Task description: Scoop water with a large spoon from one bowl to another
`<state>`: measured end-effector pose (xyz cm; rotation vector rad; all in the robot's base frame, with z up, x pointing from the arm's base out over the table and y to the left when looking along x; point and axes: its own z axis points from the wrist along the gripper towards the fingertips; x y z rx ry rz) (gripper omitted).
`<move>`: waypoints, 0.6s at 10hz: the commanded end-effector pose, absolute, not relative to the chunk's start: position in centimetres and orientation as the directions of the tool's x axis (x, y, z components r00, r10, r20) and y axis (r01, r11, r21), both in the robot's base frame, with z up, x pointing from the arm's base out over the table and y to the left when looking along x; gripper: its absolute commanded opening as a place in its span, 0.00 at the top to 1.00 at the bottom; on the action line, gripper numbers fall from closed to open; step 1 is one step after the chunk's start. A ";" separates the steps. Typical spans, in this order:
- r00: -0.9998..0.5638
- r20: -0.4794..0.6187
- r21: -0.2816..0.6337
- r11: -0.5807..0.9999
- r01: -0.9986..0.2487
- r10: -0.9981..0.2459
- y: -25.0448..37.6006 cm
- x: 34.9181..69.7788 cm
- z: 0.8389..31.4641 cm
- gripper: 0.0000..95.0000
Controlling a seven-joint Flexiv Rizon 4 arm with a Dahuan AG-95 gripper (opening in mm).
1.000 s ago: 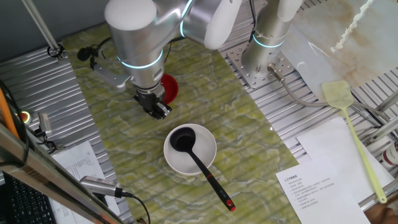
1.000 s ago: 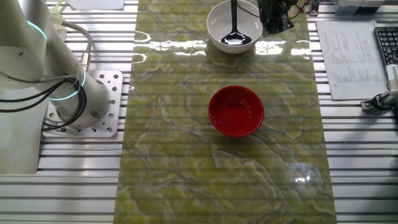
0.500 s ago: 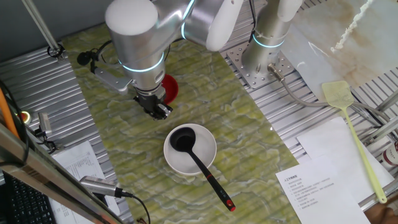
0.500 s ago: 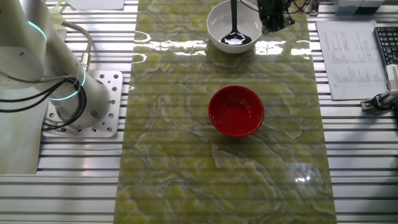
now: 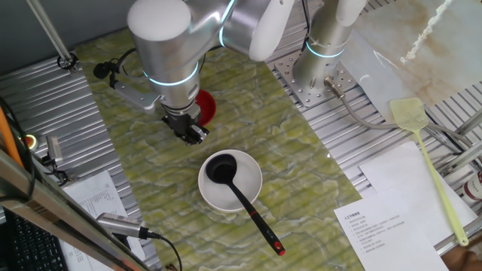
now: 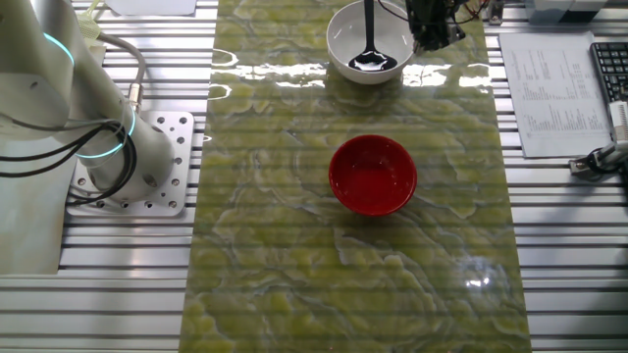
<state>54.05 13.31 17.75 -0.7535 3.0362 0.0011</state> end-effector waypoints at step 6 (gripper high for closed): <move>-0.871 -0.026 -0.007 0.872 -0.490 -0.490 13.3 54.0 17.7 1.00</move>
